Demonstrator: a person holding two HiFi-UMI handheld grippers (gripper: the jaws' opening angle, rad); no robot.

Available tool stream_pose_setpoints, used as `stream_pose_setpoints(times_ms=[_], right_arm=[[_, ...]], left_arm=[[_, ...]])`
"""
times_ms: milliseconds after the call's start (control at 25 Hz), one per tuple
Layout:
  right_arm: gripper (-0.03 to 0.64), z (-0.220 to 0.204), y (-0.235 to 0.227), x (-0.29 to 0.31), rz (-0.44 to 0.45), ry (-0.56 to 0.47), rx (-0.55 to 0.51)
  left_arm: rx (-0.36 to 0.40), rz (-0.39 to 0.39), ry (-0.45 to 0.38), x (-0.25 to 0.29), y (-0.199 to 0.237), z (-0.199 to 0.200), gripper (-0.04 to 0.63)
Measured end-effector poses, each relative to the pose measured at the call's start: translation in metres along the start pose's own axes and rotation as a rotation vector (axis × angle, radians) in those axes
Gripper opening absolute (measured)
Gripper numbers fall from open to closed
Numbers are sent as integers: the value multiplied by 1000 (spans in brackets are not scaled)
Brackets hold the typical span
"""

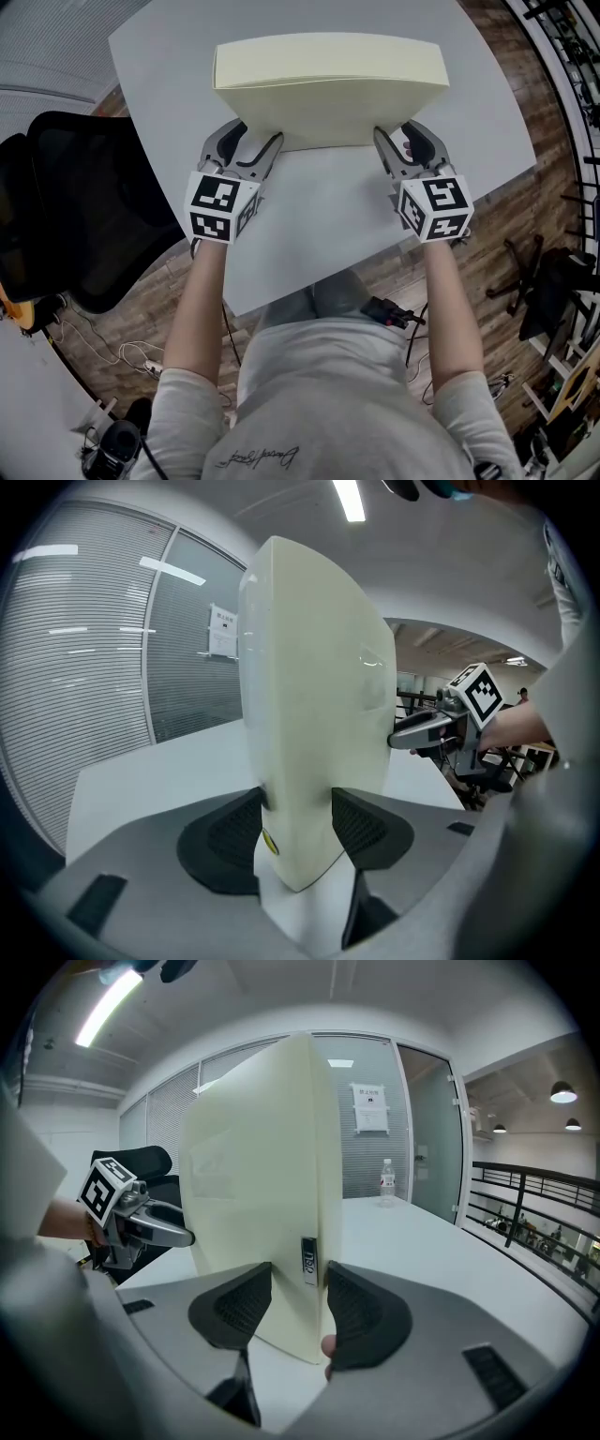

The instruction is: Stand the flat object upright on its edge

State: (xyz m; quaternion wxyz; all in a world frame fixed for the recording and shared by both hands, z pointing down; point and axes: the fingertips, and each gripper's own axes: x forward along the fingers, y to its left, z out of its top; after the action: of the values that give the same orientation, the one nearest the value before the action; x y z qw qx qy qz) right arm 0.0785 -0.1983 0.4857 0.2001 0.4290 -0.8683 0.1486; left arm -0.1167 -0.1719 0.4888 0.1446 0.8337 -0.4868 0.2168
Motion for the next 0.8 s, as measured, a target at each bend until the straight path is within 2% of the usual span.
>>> stream_pose_setpoints(times_ms=[280, 800], right_arm=[[204, -10, 3, -5, 0, 12, -5], [206, -11, 4, -3, 2, 15, -11]], left_arm=[[39, -5, 26, -3, -6, -8, 245], [45, -5, 33, -4, -5, -10, 247]])
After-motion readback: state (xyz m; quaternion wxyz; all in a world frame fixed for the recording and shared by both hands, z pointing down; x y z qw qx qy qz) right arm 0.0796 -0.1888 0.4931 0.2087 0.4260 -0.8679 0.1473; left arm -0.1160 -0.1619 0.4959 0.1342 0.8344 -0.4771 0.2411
